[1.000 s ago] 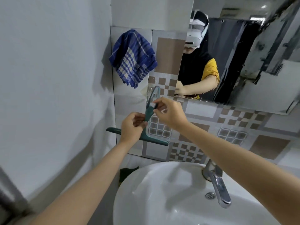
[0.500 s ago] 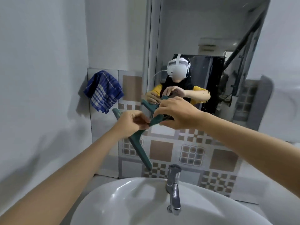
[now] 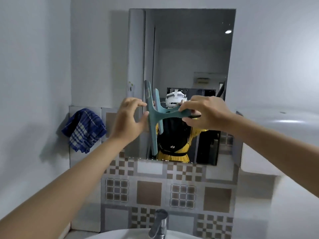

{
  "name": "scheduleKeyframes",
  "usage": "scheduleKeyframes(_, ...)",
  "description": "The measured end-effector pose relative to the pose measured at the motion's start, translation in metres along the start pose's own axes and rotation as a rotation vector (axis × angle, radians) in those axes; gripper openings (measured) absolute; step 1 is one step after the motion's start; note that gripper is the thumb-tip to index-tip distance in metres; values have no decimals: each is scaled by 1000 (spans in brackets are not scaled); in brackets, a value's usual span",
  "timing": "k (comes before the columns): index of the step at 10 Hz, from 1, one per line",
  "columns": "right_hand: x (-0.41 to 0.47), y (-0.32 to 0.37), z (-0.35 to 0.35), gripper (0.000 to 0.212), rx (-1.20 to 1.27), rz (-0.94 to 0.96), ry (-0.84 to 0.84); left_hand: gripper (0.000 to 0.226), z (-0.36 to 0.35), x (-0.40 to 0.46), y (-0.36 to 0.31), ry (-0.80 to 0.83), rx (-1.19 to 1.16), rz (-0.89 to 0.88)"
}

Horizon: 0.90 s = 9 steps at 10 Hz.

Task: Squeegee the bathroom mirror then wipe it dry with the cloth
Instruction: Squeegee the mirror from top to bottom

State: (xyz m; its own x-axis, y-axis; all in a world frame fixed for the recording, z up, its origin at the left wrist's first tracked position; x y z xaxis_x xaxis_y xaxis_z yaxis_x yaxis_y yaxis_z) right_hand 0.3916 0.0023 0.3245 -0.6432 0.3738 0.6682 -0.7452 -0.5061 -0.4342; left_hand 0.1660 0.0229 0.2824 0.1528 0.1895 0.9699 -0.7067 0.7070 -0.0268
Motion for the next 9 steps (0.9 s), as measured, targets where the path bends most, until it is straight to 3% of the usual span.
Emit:
scheduleKeyframes(1, 14, -25, 20, 21, -52, -57, -75, 32, 0, 11, 18, -17, 63, 20)
scheduleKeyframes(5, 171, -75, 80, 27, -174, -151, -240, 109, -23, 85, 134, 362, 457, 171)
scheduleKeyframes(7, 243, -65, 81, 26, -234, -92, -261, 115, -36, 96, 144, 471, 551, 38)
scheduleKeyframes(9, 279, -59, 73, 28, -326, -89, -177, 117, -55, 86, 149, 398, 598, 68)
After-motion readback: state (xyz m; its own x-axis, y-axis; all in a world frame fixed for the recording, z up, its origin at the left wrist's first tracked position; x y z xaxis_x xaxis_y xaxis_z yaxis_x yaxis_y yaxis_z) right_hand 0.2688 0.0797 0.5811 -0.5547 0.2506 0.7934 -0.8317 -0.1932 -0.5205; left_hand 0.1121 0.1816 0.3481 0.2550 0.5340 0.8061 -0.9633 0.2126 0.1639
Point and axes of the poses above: each hand's wrist, its own x-axis towards the middle knuckle, its own z-axis out of the back of the hand, y = z × x, the point moved 4 cm from there along x, towards the middle knuckle, and after that the axes turned 3 degrees about y, right-handed, at the moved point
